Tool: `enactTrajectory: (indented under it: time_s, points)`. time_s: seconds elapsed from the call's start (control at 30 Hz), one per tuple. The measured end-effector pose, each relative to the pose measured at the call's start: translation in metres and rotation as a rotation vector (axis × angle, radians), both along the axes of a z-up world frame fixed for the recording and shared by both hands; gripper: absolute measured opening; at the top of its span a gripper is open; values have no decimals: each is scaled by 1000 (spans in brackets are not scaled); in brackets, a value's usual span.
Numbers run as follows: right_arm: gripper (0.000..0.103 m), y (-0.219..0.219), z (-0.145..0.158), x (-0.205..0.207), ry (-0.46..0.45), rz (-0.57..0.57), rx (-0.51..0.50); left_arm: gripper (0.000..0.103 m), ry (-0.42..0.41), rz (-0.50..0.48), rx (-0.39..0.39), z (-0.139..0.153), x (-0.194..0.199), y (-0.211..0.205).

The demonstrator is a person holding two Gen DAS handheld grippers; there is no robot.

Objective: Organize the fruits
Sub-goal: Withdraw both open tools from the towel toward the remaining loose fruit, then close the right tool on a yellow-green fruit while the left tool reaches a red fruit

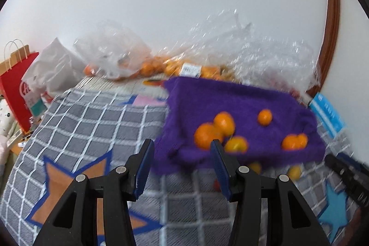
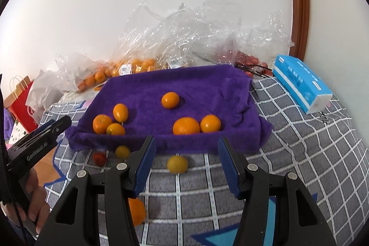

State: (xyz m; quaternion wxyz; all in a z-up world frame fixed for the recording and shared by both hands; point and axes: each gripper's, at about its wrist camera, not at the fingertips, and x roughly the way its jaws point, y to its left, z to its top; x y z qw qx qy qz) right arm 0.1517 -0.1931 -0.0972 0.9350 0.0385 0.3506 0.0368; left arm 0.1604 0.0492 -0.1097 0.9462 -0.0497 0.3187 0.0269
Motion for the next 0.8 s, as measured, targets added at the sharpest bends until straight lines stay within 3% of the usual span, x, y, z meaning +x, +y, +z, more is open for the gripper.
enactTrajectory:
  time_s: [0.17, 0.4, 0.53, 0.8]
  points:
    - [56, 7, -14, -9, 42, 22, 24, 48, 24, 21, -3, -16, -17, 16]
    - [50, 14, -29, -9, 52, 24, -14, 48, 77, 27, -110, -31, -13, 33]
    - [41, 11, -32, 4, 85, 31, 7, 48, 84, 47, -133, -33, -13, 38]
    - [40, 18, -54, 38, 162, 68, -4, 48, 111, 54, -155, -38, -8, 42]
